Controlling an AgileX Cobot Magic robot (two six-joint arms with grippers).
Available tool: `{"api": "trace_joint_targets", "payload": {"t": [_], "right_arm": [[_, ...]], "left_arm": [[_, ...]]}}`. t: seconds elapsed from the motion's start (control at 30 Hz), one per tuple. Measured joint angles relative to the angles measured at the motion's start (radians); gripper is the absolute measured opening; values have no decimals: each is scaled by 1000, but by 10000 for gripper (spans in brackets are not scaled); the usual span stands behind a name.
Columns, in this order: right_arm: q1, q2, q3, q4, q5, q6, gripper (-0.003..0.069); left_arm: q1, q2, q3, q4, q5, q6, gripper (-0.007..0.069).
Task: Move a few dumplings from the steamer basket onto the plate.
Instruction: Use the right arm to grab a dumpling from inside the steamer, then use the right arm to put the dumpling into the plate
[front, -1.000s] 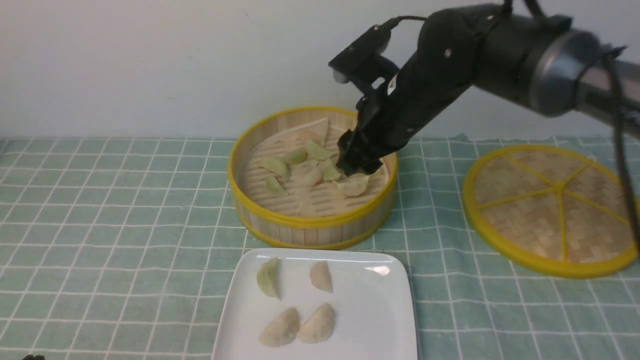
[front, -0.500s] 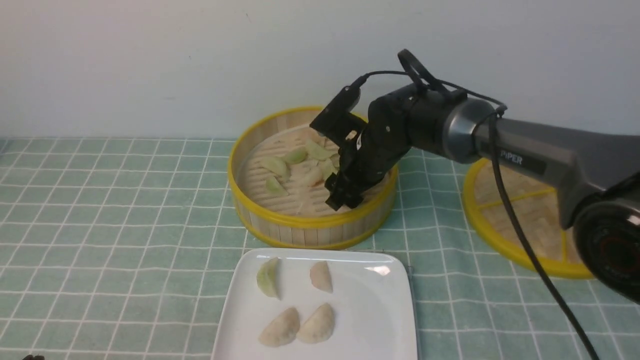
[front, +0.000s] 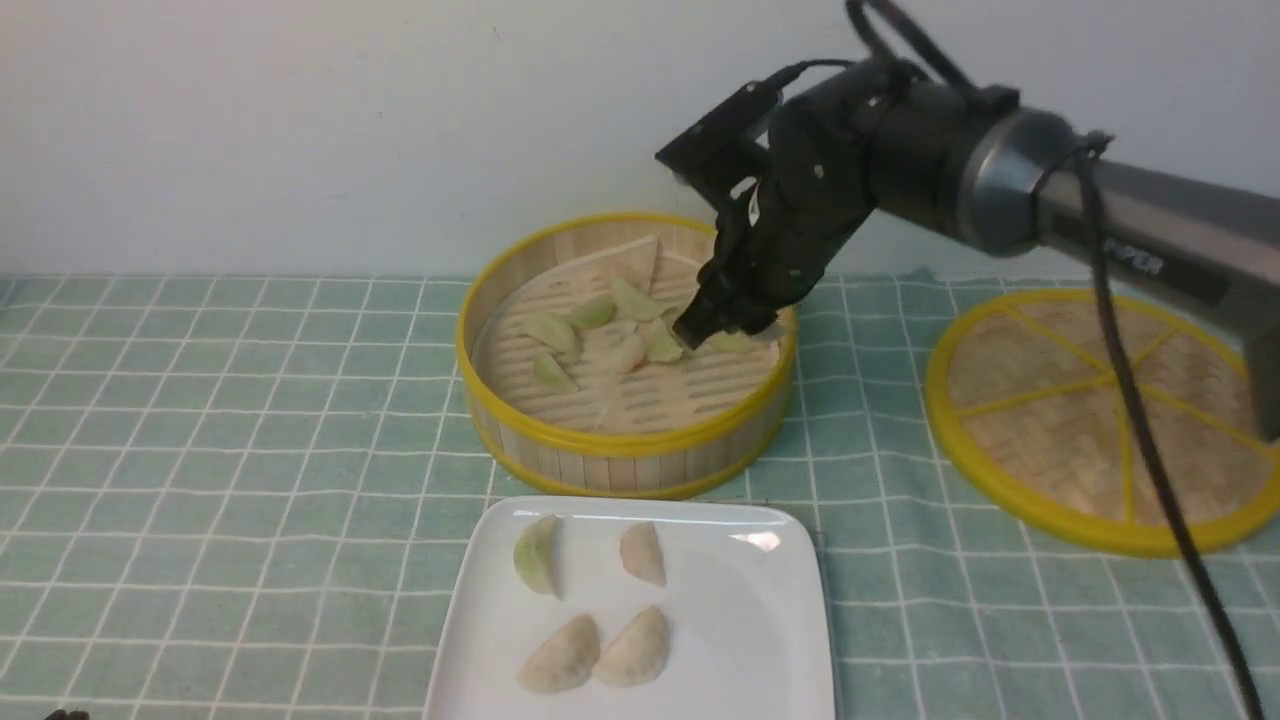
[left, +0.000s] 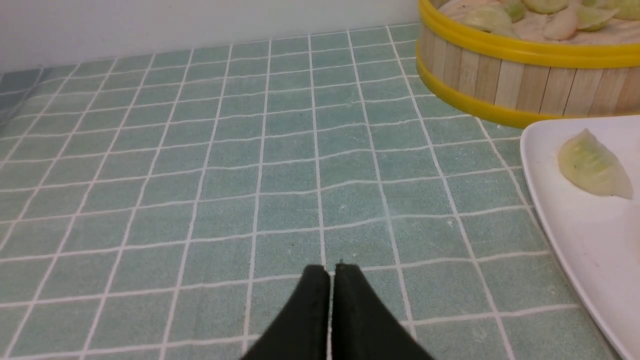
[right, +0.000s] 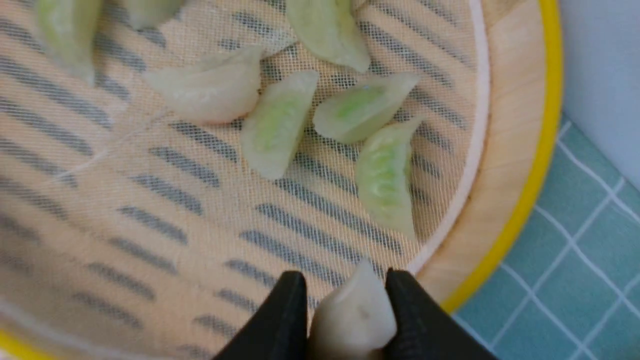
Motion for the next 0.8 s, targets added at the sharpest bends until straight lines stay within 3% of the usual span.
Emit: {"api": "trace_joint_targets", "payload": {"t": [0.2, 0.4, 0.7, 0.8], "right_arm": [[0, -163, -4, 191, 243, -57, 187], [12, -164, 79, 437, 261, -117, 187], [136, -38, 191, 499, 242, -121, 195], [167, 3, 191, 499, 194, -122, 284]], "left_arm": [[0, 0, 0, 0, 0, 0, -6], [0, 0, 0, 0, 1, 0, -6], [0, 0, 0, 0, 1, 0, -6], [0, 0, 0, 0, 1, 0, -6]]}}
